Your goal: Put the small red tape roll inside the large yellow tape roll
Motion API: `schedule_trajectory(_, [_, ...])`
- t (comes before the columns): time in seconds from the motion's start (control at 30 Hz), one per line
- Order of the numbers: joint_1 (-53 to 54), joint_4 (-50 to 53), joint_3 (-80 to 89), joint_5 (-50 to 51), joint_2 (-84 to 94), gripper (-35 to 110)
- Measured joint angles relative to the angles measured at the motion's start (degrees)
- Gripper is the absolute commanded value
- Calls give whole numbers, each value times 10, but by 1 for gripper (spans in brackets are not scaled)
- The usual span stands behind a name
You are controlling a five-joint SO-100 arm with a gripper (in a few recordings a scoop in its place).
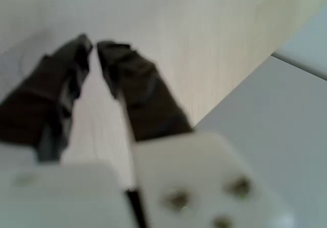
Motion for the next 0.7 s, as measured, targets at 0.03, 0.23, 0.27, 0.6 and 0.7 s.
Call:
schedule_trajectory(0.03, [-4,0,0,0,0,0])
schedule_trajectory(0.23, [-65,132,-179,6,-218,0])
schedule_trajectory(0.27, [-68,171,-233,2,-284,0])
schedule_trajectory(0.6, [-42,236,-768,-76,-718,7])
schedule_trajectory(0.7, [-44,249,-879,-82,-807,17])
